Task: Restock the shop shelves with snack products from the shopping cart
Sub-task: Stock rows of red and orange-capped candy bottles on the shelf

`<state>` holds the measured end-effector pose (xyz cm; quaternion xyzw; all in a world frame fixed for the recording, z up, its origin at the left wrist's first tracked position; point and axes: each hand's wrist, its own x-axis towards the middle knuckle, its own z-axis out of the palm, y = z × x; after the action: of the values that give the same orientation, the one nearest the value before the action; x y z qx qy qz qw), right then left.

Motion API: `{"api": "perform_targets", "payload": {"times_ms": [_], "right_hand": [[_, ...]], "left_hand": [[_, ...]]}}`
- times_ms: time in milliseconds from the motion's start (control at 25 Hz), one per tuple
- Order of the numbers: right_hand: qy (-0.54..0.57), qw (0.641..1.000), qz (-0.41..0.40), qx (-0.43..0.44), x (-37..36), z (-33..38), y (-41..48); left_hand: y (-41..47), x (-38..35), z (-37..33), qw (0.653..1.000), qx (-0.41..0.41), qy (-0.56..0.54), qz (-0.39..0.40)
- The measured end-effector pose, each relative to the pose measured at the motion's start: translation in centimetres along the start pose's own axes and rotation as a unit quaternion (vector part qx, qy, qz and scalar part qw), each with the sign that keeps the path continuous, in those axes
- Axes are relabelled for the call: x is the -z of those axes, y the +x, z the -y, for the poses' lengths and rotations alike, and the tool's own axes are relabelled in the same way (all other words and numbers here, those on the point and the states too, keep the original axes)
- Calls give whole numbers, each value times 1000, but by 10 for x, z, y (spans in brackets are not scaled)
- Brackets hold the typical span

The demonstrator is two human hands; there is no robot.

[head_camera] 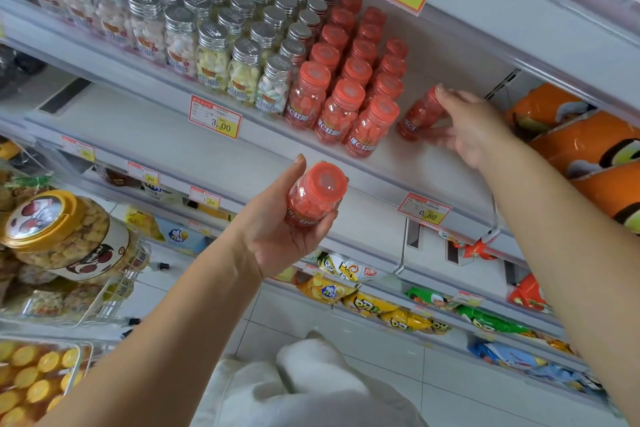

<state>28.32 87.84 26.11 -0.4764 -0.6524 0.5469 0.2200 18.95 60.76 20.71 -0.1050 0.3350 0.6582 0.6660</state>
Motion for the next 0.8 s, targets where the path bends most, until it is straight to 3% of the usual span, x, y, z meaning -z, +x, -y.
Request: {"api": "perform_targets", "payload": {"times_ms": [800], "right_hand": [[43, 999, 3, 0, -69, 56, 76]], "left_hand": [[11, 20, -9, 996, -63, -60, -18]]}}
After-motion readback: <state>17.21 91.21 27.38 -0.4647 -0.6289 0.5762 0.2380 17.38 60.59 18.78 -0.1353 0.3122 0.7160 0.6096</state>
